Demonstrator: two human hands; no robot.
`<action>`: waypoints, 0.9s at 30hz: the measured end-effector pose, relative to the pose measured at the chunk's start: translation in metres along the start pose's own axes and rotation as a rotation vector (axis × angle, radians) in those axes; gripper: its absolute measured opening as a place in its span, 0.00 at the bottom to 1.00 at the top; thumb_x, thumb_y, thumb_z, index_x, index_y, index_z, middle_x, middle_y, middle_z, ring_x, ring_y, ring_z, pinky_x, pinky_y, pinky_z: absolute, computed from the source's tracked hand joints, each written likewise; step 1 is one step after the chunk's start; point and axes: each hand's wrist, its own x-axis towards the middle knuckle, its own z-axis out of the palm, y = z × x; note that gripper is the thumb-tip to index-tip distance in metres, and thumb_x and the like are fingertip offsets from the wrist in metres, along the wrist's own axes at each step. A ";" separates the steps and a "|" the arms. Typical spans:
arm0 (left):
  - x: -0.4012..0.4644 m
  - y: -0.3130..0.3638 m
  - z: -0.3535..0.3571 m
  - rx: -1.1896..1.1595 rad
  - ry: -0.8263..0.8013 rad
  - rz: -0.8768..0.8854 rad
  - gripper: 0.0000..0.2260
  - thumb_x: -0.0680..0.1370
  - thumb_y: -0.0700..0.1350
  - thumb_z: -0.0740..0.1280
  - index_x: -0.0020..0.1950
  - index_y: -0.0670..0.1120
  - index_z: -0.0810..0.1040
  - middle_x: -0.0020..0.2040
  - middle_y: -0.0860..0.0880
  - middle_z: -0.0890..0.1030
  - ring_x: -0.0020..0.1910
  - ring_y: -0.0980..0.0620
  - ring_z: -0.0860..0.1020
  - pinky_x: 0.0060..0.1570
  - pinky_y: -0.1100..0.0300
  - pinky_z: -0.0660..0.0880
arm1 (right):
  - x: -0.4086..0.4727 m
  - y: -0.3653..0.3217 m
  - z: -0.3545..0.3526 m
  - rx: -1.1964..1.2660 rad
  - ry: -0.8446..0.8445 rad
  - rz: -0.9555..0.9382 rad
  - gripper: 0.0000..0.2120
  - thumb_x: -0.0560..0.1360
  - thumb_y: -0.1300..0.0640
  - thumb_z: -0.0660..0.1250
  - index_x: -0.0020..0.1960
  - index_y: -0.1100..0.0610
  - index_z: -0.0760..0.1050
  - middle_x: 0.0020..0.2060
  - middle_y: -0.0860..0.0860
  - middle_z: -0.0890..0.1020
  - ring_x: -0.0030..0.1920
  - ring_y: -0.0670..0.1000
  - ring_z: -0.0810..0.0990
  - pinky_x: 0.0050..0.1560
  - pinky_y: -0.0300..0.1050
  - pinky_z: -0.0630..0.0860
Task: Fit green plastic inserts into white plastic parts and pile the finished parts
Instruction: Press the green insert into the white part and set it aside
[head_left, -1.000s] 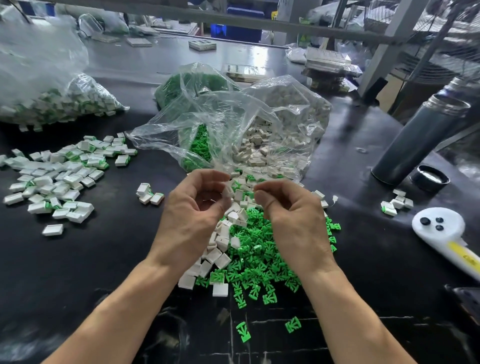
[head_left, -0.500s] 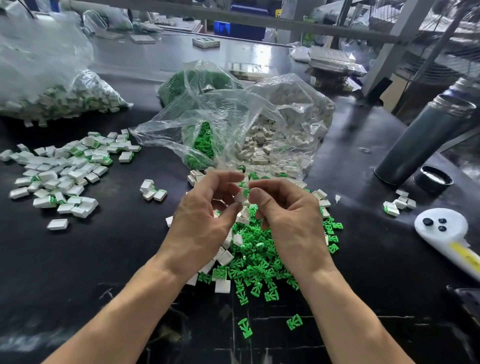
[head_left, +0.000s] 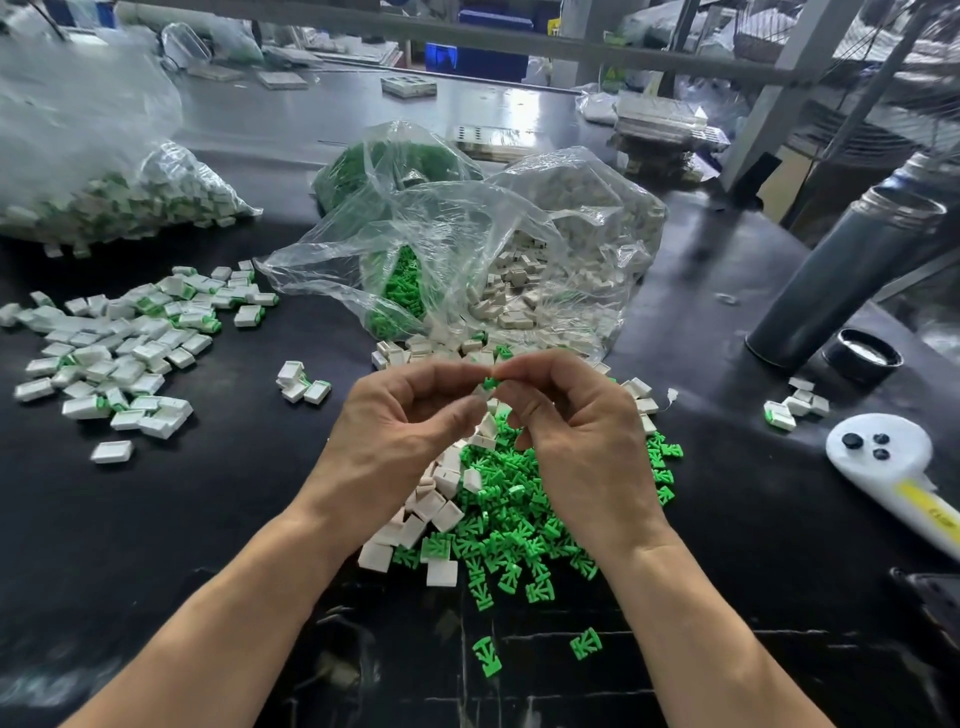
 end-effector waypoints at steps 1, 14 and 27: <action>0.000 -0.001 0.000 -0.009 -0.010 -0.010 0.12 0.75 0.37 0.73 0.58 0.45 0.84 0.50 0.47 0.88 0.49 0.53 0.85 0.50 0.64 0.80 | 0.001 0.000 0.000 -0.009 -0.006 0.001 0.09 0.79 0.60 0.71 0.51 0.45 0.83 0.44 0.45 0.86 0.40 0.45 0.83 0.42 0.43 0.81; 0.001 -0.003 0.000 0.005 0.083 0.021 0.09 0.73 0.41 0.74 0.53 0.45 0.86 0.45 0.45 0.87 0.42 0.50 0.84 0.48 0.62 0.82 | 0.001 -0.002 -0.003 -0.157 -0.024 -0.051 0.09 0.78 0.60 0.73 0.50 0.46 0.82 0.43 0.42 0.84 0.40 0.44 0.82 0.40 0.36 0.76; 0.004 -0.008 -0.001 0.016 0.133 0.097 0.09 0.74 0.33 0.75 0.52 0.43 0.85 0.46 0.46 0.87 0.47 0.51 0.85 0.49 0.63 0.80 | 0.004 -0.007 0.000 0.320 -0.051 0.354 0.05 0.77 0.65 0.74 0.51 0.59 0.85 0.39 0.55 0.86 0.36 0.51 0.84 0.38 0.45 0.83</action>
